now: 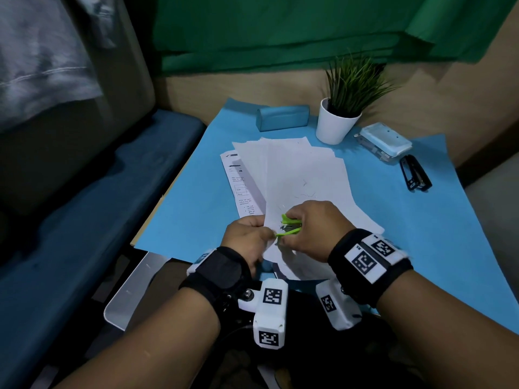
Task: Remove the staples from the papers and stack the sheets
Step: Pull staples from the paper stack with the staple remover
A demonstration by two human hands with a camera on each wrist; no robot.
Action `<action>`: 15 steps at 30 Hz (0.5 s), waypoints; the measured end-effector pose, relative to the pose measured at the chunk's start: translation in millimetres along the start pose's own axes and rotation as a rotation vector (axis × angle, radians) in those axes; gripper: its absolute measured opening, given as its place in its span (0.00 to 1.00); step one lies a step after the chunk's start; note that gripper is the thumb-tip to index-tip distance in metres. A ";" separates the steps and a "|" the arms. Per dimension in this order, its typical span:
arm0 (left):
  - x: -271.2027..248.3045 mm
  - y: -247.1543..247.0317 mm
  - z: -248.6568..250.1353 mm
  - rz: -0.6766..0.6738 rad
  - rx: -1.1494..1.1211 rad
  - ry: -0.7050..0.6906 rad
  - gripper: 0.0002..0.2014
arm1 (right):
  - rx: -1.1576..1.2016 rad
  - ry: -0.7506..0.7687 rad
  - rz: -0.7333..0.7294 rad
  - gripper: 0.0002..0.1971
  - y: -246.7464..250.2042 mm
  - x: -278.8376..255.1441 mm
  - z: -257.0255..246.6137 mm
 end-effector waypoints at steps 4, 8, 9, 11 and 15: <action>1.9 -0.2 -2.3 -0.016 -0.016 -0.016 0.14 | -0.045 -0.014 0.017 0.20 -1.0 1.1 -3.4; 2.0 -0.7 -2.0 -0.017 -0.019 -0.040 0.15 | -0.052 -0.046 0.031 0.19 -1.8 3.4 -3.5; 2.8 -0.3 -2.7 -0.013 -0.011 -0.046 0.15 | -0.050 -0.056 0.022 0.19 -2.0 3.8 -3.4; 3.9 0.0 -4.1 -0.004 0.016 -0.059 0.14 | -0.031 -0.080 0.003 0.19 -2.5 4.4 -2.8; 4.8 -1.3 -5.2 0.001 0.037 -0.093 0.13 | 0.058 -0.131 -0.017 0.16 -0.3 5.9 -1.1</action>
Point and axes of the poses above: each hand's wrist, its own x-axis towards the middle knuckle, its own y-axis out of the back of the hand, z = x × y, the point moved 4 cm from there along x, towards the middle knuckle, and after that the axes turned 4 degrees about x, right-handed, at the moved point
